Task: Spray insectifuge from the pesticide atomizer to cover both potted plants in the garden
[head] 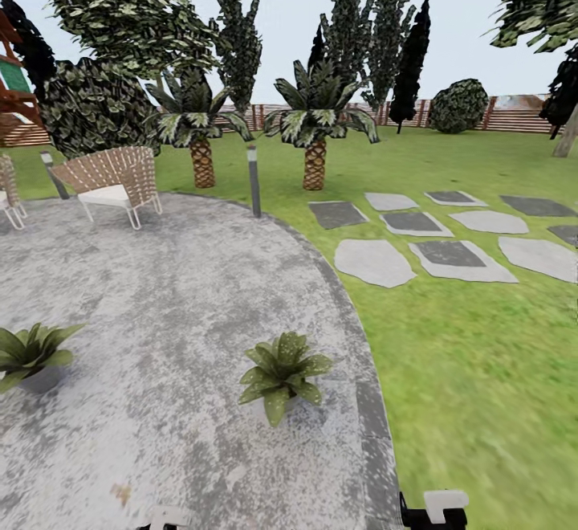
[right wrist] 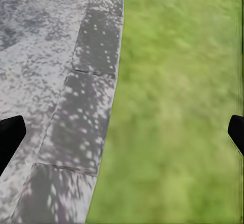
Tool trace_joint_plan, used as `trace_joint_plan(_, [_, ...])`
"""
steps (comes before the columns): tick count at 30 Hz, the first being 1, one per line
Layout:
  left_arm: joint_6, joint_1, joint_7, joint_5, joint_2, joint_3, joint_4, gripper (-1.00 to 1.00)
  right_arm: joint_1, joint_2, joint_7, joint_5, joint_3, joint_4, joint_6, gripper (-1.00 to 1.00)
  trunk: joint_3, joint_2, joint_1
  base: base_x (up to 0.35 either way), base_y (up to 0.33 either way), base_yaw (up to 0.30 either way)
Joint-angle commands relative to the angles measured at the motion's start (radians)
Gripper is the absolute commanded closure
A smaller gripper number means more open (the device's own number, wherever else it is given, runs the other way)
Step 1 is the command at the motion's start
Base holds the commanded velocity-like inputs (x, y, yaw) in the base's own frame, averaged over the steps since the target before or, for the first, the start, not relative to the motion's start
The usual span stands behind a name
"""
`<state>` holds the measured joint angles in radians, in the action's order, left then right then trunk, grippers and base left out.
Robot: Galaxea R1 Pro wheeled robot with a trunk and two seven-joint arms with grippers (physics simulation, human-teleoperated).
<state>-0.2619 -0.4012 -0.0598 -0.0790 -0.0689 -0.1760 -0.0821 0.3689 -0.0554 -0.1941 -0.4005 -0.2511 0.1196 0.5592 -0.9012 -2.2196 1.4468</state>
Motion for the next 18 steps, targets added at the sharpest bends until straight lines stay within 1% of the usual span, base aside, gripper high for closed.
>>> trace_joint_plan(1, [-0.003,-0.001,-0.004,-0.008,0.0,-0.007,0.001,1.0,0.001,0.0,-0.005,-0.011,-0.005,-0.001,0.002,-1.0,-0.001,0.0,0.0,0.0,-0.273,0.0])
trace_joint_plan(18, [-0.003,0.0,-0.003,-0.008,-0.002,-0.006,0.001,1.0,0.001,0.0,-0.005,-0.011,-0.005,-0.001,0.002,-1.0,-0.001,0.0,0.0,0.0,-0.273,0.0])
